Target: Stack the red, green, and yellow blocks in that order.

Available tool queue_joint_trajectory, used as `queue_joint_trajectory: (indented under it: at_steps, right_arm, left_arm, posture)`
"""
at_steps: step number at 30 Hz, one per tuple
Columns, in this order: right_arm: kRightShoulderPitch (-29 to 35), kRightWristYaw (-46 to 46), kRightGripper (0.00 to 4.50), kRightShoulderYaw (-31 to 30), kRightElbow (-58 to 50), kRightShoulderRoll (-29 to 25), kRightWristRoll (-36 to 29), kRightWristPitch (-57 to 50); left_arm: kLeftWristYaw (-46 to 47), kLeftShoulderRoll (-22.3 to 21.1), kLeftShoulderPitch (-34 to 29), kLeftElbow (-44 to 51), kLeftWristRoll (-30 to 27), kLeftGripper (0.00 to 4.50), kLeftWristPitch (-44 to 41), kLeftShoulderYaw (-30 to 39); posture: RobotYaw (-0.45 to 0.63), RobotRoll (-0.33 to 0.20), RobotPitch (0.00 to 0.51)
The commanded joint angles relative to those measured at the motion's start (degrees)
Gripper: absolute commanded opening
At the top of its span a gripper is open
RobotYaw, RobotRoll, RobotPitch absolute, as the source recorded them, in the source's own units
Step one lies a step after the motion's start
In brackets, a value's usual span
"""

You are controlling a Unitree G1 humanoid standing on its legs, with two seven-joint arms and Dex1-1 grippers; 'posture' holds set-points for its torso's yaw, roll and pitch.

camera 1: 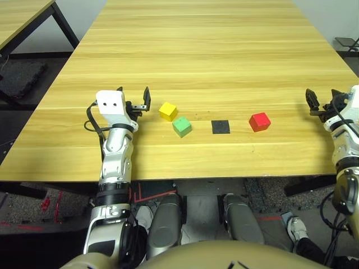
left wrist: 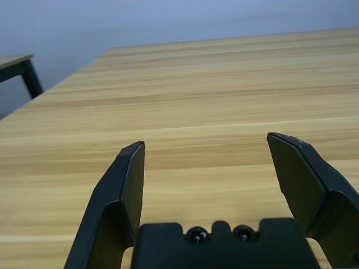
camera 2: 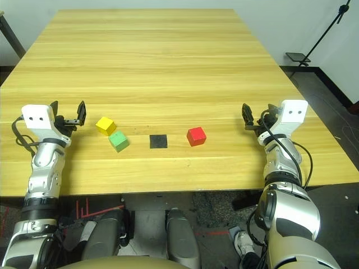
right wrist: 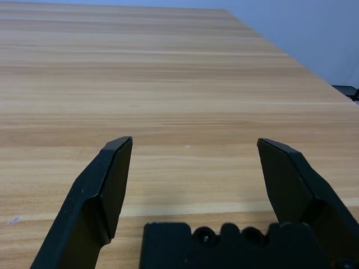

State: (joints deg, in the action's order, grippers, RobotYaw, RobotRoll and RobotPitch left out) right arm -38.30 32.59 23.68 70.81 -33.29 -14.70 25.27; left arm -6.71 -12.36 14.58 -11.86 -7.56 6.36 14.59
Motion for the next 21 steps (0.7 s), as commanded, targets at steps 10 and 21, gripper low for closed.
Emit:
queue_joint_trajectory:
  at_steps: [10, 21]
  right_arm:
    - [-5.67, 17.58, 4.5, -5.12, -2.77, -4.57, 1.78, -12.15]
    - [-15.53, 58.49, 4.5, -26.8, -5.49, -10.24, 14.21, -18.22]
  left_arm:
    - [-9.69, -3.45, -1.73, 13.84, -10.72, 4.44, -9.38, -1.46]
    - [-37.98, -21.82, 0.33, 30.27, -28.33, 4.44, -30.48, -9.08]
  posture:
    - [0.16, -0.115, 0.089]
    - [0.26, -0.16, 0.072]
